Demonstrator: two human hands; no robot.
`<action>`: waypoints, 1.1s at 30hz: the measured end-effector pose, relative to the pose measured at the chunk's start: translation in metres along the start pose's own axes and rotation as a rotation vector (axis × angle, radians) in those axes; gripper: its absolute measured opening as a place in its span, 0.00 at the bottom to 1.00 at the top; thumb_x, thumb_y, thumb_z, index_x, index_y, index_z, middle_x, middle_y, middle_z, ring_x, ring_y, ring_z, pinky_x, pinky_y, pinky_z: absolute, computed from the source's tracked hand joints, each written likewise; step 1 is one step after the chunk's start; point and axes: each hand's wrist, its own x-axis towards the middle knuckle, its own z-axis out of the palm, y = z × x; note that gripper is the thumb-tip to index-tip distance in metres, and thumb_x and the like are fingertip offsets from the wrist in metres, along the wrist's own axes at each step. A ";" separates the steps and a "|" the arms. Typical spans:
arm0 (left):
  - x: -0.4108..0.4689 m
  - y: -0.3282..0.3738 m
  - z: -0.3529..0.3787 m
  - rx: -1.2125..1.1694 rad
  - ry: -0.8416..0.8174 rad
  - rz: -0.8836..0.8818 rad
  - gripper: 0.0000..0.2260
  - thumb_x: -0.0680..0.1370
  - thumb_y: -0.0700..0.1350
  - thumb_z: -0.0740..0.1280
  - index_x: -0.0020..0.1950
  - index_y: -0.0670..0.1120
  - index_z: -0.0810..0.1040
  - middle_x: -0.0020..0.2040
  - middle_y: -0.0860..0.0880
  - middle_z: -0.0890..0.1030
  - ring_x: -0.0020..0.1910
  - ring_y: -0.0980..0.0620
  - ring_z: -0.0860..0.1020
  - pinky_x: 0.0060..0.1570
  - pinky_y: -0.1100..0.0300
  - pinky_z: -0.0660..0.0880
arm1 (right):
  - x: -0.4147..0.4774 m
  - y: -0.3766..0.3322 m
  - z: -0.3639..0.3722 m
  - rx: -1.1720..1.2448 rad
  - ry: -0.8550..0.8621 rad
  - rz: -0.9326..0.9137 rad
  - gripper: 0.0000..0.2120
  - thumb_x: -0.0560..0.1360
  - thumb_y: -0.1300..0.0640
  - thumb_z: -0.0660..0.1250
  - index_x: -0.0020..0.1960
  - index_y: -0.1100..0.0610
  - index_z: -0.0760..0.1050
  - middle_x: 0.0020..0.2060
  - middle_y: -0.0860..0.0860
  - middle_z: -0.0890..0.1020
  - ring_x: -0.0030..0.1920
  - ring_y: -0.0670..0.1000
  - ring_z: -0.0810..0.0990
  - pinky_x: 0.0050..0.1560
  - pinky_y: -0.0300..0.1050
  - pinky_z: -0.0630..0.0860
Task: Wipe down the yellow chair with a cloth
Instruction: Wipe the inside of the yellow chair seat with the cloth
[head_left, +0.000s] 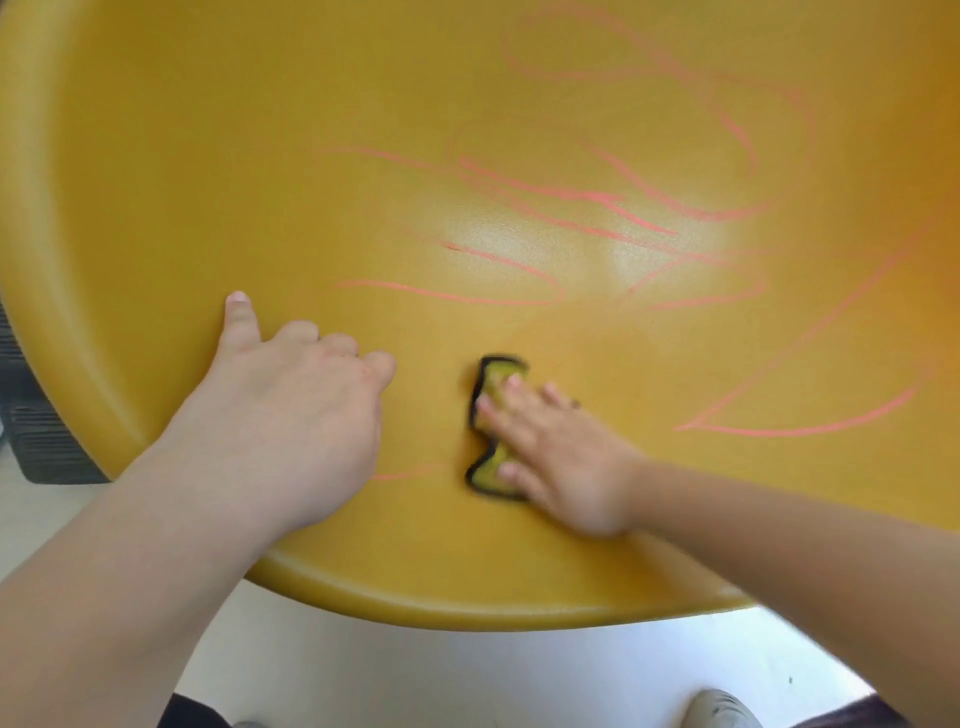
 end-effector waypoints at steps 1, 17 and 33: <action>0.000 0.000 0.000 0.003 -0.002 -0.003 0.16 0.82 0.52 0.48 0.64 0.56 0.71 0.58 0.54 0.77 0.62 0.46 0.73 0.72 0.30 0.54 | 0.013 0.029 -0.002 -0.058 0.009 0.151 0.41 0.75 0.35 0.31 0.83 0.54 0.39 0.82 0.56 0.43 0.82 0.54 0.40 0.79 0.53 0.37; -0.004 -0.005 0.003 -0.119 0.253 0.002 0.16 0.79 0.53 0.57 0.56 0.50 0.81 0.49 0.48 0.83 0.53 0.41 0.80 0.66 0.32 0.67 | 0.034 0.053 -0.005 0.026 0.010 0.526 0.34 0.82 0.37 0.37 0.82 0.52 0.36 0.82 0.53 0.37 0.81 0.53 0.35 0.80 0.60 0.37; -0.032 -0.057 0.007 -0.361 0.858 -0.294 0.21 0.80 0.49 0.63 0.71 0.42 0.76 0.79 0.38 0.64 0.80 0.34 0.56 0.76 0.33 0.49 | 0.038 0.021 -0.010 0.010 -0.085 0.342 0.35 0.83 0.37 0.41 0.81 0.53 0.32 0.81 0.55 0.35 0.80 0.55 0.33 0.80 0.59 0.37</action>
